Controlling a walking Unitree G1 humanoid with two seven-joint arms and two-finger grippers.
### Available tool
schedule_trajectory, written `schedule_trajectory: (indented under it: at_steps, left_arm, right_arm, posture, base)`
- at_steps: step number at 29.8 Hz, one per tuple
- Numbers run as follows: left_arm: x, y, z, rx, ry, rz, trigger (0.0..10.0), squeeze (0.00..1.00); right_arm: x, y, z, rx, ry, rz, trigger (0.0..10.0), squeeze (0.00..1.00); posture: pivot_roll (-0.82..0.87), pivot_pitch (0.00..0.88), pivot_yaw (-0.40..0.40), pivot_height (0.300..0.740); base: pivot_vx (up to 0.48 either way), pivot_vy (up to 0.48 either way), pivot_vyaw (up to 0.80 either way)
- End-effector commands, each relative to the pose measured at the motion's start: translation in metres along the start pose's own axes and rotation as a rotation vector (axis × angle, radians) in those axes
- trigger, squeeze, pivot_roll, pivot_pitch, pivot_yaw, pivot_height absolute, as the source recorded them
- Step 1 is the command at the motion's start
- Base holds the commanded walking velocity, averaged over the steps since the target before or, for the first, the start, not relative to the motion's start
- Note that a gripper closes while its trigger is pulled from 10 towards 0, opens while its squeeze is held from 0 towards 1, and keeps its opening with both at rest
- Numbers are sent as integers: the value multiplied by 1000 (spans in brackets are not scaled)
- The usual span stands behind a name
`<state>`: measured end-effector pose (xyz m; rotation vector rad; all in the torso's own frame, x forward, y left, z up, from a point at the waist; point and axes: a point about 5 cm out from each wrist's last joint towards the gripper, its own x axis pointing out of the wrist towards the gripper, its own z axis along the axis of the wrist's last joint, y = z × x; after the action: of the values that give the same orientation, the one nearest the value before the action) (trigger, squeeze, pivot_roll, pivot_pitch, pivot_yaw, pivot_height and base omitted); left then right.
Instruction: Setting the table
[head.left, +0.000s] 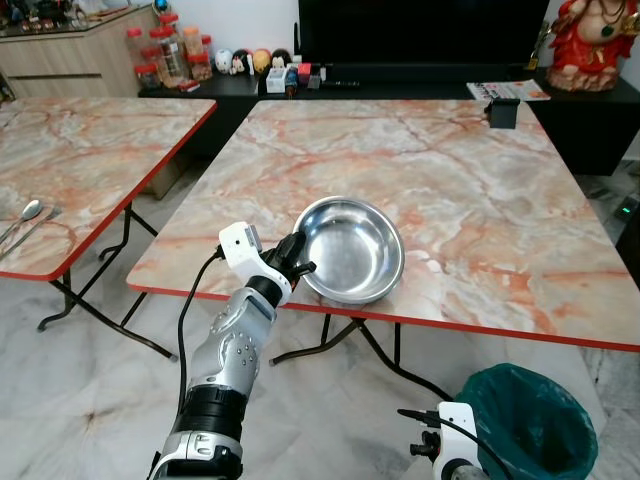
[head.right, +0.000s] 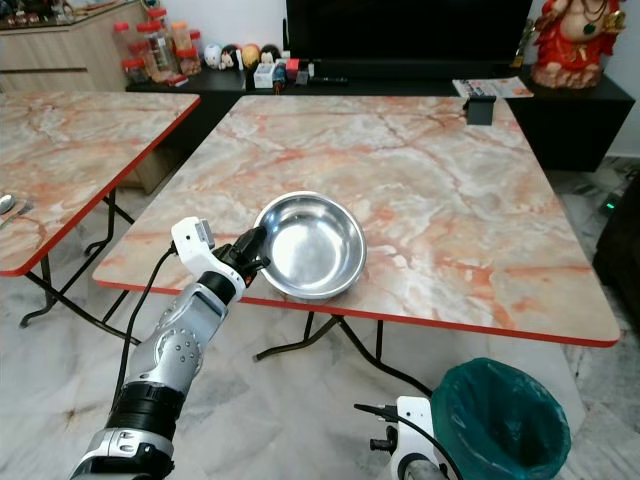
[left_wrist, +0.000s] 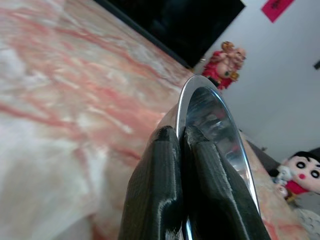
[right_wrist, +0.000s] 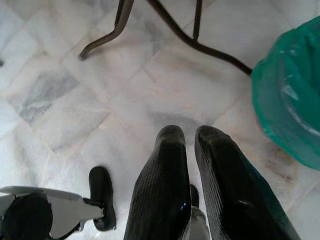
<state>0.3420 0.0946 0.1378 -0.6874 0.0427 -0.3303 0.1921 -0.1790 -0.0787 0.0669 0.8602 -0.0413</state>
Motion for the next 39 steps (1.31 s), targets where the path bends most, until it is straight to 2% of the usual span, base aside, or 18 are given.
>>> schedule_trajectory:
  at_steps: [1, 22, 31, 32, 34, 39]
  left_arm:
    - [5, -5, 7, 27, -23, -15, 10000, 0]
    - [7, -8, 11, 26, -37, -35, 10000, 0]
    - [6, -10, 12, 24, -34, -56, 10000, 0]
    - [6, -10, 11, 17, -32, -55, 10000, 0]
    - [3, -6, 7, -77, -14, -29, 10000, 0]
    - [-3, -6, -5, -190, 72, 23, 10000, 0]
  right_arm:
    - [1, 2, 2, -3, 2, 6, 10000, 0]
    - [1, 1, 2, -2, 1, -1, 10000, 0]
    - [1, 2, 2, -1, 3, -1, 10000, 0]
    - [1, 2, 1, -2, 4, -1, 10000, 0]
    - [0, 2, 0, -1, 6, -1, 10000, 0]
    - [0, 2, -1, -1, 10, -2, 10000, 0]
  posture:
    - [-23, 0, 49, 714]
    - [-23, 0, 49, 714]
    - [-25, 0, 56, 714]
    - [-24, 0, 57, 714]
    - [-24, 0, 58, 714]
    - [-24, 1, 60, 714]
  base:
    - [326, 0, 0]
    - [326, 0, -54]
    - [0, 0, 0]
    - [0, 0, 0]
    - [0, 0, 0]
    - [0, 0, 0]
